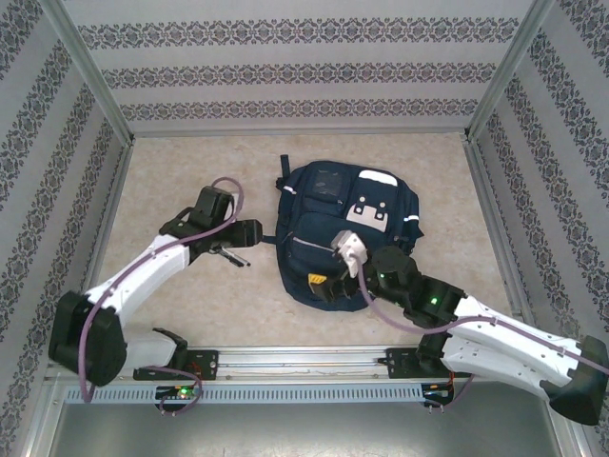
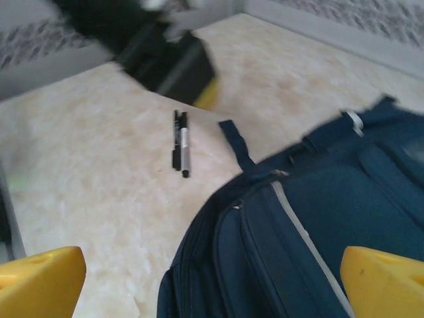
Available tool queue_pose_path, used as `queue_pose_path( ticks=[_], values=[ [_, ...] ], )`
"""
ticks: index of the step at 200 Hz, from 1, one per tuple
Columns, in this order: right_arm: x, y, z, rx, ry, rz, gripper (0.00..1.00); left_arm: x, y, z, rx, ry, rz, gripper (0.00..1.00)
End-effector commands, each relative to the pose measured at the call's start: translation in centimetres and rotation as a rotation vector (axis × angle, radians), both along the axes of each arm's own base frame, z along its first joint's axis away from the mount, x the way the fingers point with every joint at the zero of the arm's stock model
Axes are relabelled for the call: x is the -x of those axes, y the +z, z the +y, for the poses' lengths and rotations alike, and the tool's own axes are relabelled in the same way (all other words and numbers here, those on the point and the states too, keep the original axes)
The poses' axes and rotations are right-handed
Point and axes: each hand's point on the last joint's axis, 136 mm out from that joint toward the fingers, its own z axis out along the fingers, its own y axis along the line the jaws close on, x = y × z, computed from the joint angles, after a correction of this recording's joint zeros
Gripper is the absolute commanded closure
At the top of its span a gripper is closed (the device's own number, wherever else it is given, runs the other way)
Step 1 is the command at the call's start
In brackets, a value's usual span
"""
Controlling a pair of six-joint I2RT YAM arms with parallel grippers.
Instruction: Pack the student bag
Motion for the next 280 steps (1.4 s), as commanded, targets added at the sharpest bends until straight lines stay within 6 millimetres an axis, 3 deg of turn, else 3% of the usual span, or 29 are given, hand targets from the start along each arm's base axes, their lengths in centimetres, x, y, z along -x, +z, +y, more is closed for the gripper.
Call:
queue_pose_path(
  ticks=[1, 4, 12, 27, 39, 75, 96, 112, 133, 221, 254, 280],
  values=[
    [2.1, 1.9, 0.0, -0.234, 0.008, 0.235, 0.02, 3.3, -2.0, 5.3, -0.108, 0.205, 0.100, 0.06],
    [2.9, 2.2, 0.4, -0.255, 0.068, 0.243, 0.02, 3.6, -2.2, 5.7, -0.110, 0.228, 0.105, 0.00],
    [4.4, 2.9, 0.8, -0.325, 0.160, 0.256, 0.02, 4.2, -2.7, 6.7, -0.103, 0.279, 0.104, 0.00],
    [2.8, 2.0, -0.3, -0.455, 0.020, 0.344, 0.02, 4.7, -3.2, 7.8, -0.084, 0.324, 0.105, 0.00],
    [2.8, 1.9, 0.1, -0.510, 0.039, 0.382, 0.02, 5.0, -3.7, 8.4, -0.080, 0.361, 0.129, 0.00],
    [1.1, -3.3, 1.2, -0.310, -0.100, 0.534, 0.03, 4.1, -4.8, 8.8, -0.071, 0.410, 0.159, 0.00],
    [0.3, -7.8, 0.6, -0.108, -0.263, 0.625, 0.19, 2.6, -5.2, 8.7, -0.081, 0.416, 0.168, 0.10],
    [0.5, -9.9, 0.6, 0.027, -0.303, 0.669, 0.30, 1.7, -5.6, 8.8, -0.099, 0.436, 0.203, 0.17],
    [1.1, -11.7, 0.5, 0.165, -0.333, 0.717, 0.36, 1.4, -6.7, 9.3, -0.127, 0.508, 0.278, 0.37],
    [2.6, -13.0, 2.1, 0.294, -0.303, 0.661, 0.39, 0.3, -11.4, 9.1, -0.146, 0.567, 0.377, 0.64],
    [2.9, -12.8, 3.0, 0.322, -0.285, 0.636, 0.37, 0.5, -12.6, 9.4, -0.162, 0.588, 0.398, 0.62],
    [3.4, -12.7, 3.8, 0.342, -0.256, 0.629, 0.37, 0.3, -12.3, 8.9, -0.138, 0.579, 0.401, 0.59]
  ],
)
